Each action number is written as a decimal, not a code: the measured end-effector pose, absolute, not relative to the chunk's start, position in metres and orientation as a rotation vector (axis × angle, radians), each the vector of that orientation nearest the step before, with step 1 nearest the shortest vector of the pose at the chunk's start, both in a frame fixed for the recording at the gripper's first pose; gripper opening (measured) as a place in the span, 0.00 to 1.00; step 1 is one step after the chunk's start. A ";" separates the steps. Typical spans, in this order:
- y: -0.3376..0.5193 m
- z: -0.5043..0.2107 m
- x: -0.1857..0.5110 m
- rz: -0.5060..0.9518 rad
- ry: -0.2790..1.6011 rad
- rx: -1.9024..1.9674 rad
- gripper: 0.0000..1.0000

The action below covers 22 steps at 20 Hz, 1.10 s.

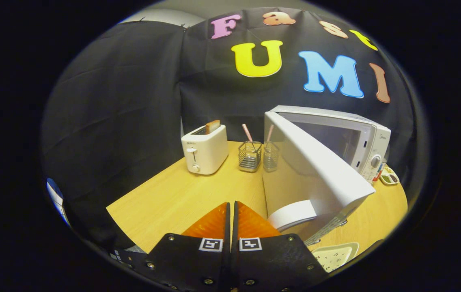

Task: Open the microwave, put the food inside, and close the microwave door.

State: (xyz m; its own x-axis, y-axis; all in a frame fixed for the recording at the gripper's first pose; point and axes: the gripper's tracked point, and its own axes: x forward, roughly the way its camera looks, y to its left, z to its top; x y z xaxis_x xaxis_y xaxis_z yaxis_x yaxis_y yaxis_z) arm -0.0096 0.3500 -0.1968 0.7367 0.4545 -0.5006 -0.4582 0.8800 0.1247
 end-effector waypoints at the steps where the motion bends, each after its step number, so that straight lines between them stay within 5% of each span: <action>1: 0.343 -0.198 -0.005 0.487 0.552 -0.005 0.01; 22: 0.212 -0.217 0.115 0.293 0.549 0.002 0.01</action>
State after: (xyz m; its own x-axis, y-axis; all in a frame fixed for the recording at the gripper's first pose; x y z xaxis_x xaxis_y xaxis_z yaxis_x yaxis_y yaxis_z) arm 0.1152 0.2124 -0.2174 0.8128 0.2750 -0.5135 -0.2739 0.9584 0.0798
